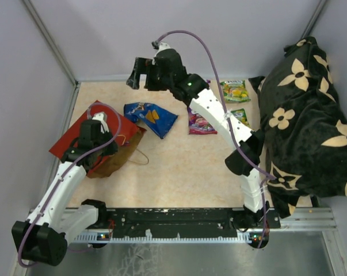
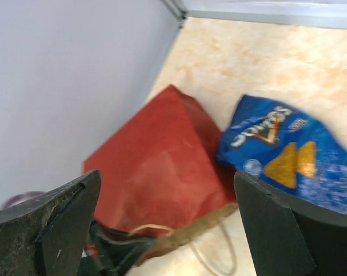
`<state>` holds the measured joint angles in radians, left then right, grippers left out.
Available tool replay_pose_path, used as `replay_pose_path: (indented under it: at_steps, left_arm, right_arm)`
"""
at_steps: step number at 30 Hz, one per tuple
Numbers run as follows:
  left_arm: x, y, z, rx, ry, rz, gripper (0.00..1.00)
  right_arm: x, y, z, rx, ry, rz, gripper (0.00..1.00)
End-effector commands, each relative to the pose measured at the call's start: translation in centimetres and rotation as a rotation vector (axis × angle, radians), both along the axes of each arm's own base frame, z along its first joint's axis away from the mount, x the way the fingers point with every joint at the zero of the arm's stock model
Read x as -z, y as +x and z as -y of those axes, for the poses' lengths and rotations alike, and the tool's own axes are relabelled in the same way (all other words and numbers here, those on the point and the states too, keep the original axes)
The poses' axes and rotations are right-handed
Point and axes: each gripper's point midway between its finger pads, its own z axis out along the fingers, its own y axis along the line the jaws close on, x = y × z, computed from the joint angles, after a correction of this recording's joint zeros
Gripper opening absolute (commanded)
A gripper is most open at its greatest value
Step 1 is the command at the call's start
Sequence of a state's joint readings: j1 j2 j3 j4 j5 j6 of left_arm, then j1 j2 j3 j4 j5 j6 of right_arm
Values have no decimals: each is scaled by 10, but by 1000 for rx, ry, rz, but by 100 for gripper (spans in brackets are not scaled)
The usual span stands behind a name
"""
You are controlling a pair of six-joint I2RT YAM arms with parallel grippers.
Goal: Take the snacks out of the paper bag
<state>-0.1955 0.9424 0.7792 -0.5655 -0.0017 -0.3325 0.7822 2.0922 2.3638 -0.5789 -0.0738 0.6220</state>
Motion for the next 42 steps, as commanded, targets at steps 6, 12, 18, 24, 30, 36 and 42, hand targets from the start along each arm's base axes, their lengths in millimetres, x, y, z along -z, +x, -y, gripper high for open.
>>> replay_pose_path:
  at_steps: [6, 12, 18, 24, 30, 36, 42]
  left_arm:
    - [1, 0, -1, 10, 12, -2, 0]
    - [4, 1, -1, 8, 16, -14, 0]
    - [7, 1, -1, 8, 15, -29, 0]
    - [9, 0, -3, 0, 25, -34, 0]
    - [7, 0, -5, -7, 32, -26, 0]
    - [7, 0, -5, -8, 31, -25, 0]
    - [8, 0, -4, -3, 29, -30, 0]
  right_arm:
    - [156, 56, 25, 30, -303, -61, 80]
    - [200, 70, 45, 107, -223, -101, 12]
    - [255, 94, 66, 170, -220, -204, 0]
    - [304, 131, 75, 188, -258, -273, 0]
    - [316, 185, 98, 254, -252, -247, 0]
    - [287, 241, 134, 351, -247, -86, 0]
    - [212, 249, 120, 244, -165, 103, 3]
